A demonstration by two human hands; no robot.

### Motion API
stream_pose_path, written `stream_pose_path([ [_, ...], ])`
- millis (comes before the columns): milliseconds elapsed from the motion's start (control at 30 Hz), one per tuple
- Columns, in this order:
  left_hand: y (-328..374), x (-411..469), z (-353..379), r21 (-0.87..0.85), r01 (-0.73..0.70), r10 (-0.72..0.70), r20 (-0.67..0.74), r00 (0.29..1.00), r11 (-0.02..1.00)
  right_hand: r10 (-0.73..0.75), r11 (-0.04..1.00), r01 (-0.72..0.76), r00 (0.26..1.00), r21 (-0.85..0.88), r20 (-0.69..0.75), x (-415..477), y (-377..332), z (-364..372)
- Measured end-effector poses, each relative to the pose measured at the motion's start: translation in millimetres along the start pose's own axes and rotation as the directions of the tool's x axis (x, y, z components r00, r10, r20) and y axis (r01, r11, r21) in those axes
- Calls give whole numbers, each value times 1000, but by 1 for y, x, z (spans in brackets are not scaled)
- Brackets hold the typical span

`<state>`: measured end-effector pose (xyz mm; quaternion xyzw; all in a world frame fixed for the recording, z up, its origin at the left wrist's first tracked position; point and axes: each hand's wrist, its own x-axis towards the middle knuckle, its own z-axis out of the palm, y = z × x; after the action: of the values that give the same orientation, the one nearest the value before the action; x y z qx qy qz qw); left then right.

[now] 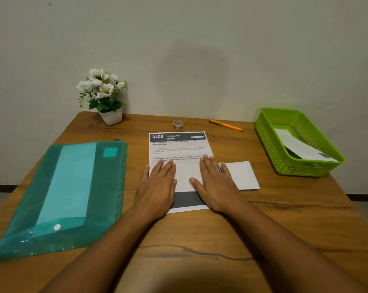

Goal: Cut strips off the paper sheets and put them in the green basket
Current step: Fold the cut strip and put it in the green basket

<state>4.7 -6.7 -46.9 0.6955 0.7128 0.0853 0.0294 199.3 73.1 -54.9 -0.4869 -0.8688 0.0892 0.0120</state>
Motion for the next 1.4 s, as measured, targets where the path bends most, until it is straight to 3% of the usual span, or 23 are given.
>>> stream_pose_path([
  [433,-3,-1,-1,-37,-8,8,6,1000,999,193,980,-194,981,-54,-25,-10,60,-8],
  [667,-4,-2,-3,-80,-16,16,-2,1000,997,128,991,-127,992,-31,10,-6,55,-13],
  [933,-2,0,-1,34,26,-27,52,998,999,46,999,-46,998,-21,33,16,53,-15],
  [1300,-1,-2,-3,83,21,-32,123,992,996,47,999,-47,999,-15,-4,12,51,-14],
  [1400,-2,6,-14,16,19,-20,68,998,1000,46,999,-47,999,-13,-21,13,51,-12],
])
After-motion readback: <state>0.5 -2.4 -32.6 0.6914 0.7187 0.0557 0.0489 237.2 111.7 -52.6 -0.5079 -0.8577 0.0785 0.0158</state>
